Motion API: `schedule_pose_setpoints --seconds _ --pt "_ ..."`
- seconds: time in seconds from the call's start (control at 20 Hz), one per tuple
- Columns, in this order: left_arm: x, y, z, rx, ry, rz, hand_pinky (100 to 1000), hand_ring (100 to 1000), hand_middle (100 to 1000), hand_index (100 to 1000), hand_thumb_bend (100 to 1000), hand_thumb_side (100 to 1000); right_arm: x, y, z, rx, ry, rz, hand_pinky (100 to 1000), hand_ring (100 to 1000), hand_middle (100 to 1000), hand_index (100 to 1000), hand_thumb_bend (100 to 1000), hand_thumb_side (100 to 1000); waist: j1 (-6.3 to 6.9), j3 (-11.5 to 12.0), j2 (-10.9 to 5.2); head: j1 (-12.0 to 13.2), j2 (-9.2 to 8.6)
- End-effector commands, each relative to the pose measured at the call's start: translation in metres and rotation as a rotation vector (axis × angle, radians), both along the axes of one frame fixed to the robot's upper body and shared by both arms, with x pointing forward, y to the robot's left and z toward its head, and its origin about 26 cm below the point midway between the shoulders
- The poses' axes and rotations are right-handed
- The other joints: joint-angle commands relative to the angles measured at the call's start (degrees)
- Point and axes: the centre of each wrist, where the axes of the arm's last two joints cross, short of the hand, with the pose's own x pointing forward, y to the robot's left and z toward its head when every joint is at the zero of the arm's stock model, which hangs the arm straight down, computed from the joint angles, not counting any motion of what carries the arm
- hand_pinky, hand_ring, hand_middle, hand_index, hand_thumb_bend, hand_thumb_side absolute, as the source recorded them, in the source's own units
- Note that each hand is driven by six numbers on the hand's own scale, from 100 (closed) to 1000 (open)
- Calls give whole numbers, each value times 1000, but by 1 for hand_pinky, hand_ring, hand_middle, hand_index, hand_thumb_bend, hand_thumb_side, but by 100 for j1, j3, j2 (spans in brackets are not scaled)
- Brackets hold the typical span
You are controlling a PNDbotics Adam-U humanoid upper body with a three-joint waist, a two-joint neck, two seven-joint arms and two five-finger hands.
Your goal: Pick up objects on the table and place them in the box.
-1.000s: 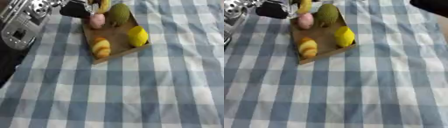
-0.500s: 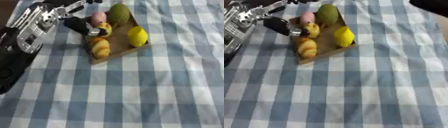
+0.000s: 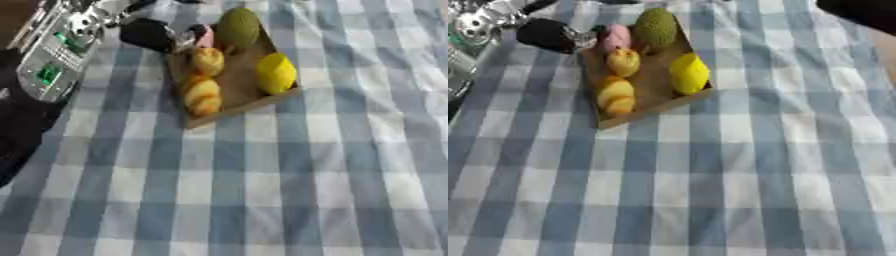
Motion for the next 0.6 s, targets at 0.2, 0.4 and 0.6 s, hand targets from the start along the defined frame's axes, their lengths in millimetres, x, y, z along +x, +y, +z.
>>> schedule_pose_setpoints --seconds 0.2,0.4,0.6 --pt "-85 43 24 -344 -301 -24 816 797 745 805 295 508 -6 -11 7 -5 -40 -41 686 703 779 813 100 654 -42 146 -220 -142 87" --pt "-90 85 -4 -475 -338 41 808 791 737 799 291 507 -7 -20 10 6 -68 -78 689 706 780 814 100 635 -89 254 -254 -180 197" --pt "-91 115 -35 -559 -279 142 796 784 728 795 285 529 -9 -28 11 13 -81 -114 692 709 781 814 100 621 -154 305 -314 -201 253"
